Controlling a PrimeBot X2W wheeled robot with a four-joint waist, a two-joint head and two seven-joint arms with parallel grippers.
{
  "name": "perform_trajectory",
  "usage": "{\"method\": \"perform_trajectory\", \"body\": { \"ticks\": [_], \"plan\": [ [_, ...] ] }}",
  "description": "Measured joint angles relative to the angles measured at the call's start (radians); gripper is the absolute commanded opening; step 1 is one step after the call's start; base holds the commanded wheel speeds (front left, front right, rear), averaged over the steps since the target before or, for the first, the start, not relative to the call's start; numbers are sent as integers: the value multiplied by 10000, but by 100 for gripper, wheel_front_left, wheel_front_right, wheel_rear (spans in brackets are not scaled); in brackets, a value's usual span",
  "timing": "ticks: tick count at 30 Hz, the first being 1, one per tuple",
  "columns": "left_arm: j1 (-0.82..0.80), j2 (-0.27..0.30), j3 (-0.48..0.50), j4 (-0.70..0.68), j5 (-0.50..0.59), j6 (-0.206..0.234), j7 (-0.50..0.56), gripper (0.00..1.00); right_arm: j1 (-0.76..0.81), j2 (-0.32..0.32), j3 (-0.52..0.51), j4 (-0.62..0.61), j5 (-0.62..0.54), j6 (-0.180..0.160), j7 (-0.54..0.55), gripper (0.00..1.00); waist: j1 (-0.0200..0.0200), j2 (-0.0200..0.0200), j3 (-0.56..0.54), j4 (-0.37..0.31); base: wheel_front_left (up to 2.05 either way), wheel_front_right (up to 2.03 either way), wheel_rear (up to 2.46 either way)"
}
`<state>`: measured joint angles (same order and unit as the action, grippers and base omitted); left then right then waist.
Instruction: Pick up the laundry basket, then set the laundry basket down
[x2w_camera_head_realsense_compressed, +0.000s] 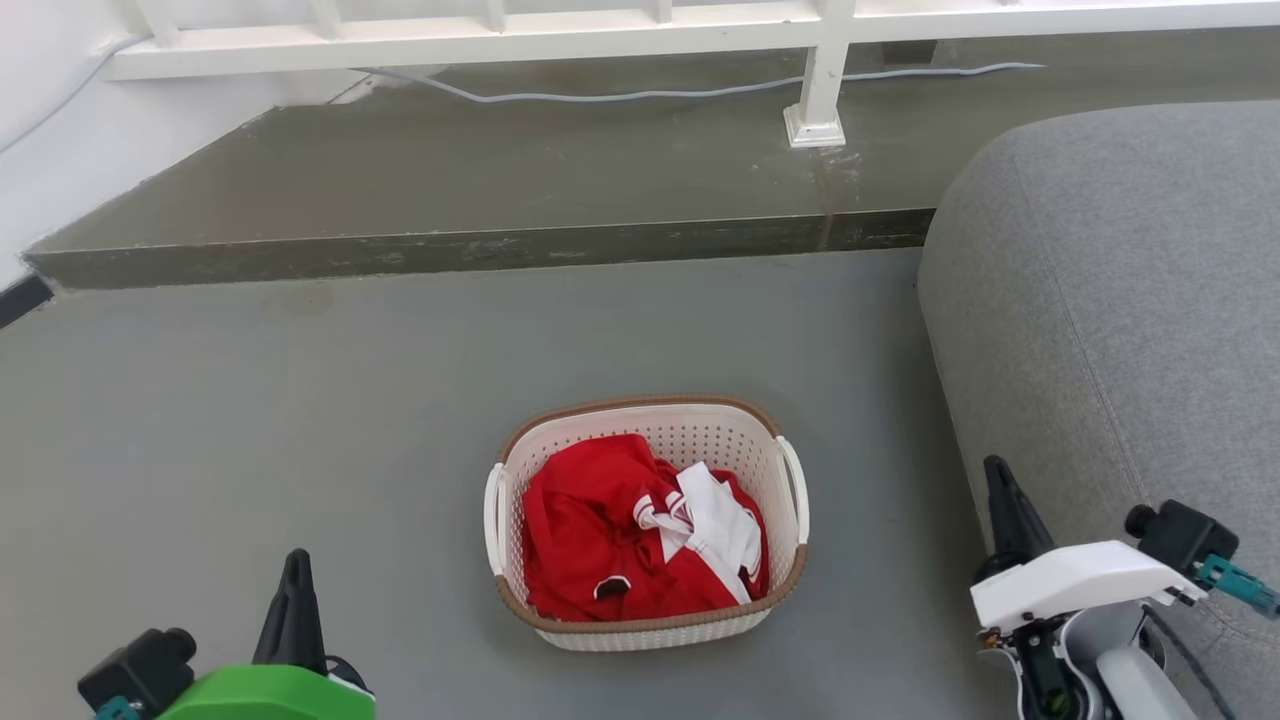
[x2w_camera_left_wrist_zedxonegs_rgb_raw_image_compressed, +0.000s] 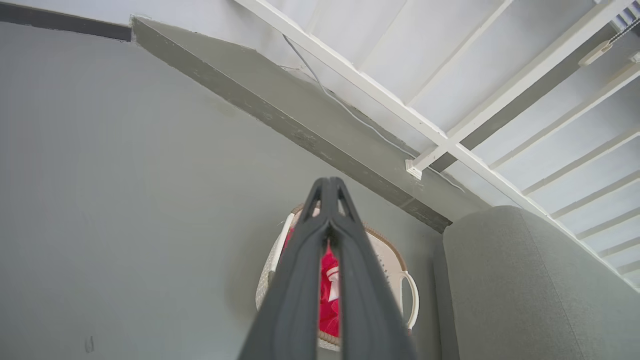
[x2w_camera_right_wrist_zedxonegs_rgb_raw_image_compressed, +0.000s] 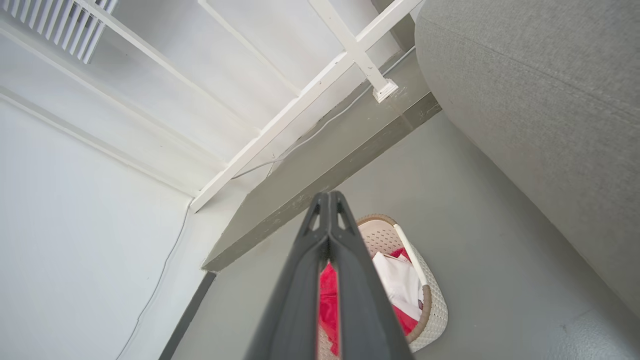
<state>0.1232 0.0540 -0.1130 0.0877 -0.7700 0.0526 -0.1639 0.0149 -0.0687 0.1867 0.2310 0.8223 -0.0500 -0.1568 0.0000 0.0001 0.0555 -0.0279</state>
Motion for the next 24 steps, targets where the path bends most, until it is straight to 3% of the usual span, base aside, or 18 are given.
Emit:
{"method": "perform_trajectory", "body": {
  "ticks": [24],
  "plan": [
    [-539, 240, 284, 545, -3450, -535, 679, 0, -78, -132, -851, 27, 3183, 589, 738, 0, 0, 0, -189, 103, 0, 0, 0]
  ]
}}
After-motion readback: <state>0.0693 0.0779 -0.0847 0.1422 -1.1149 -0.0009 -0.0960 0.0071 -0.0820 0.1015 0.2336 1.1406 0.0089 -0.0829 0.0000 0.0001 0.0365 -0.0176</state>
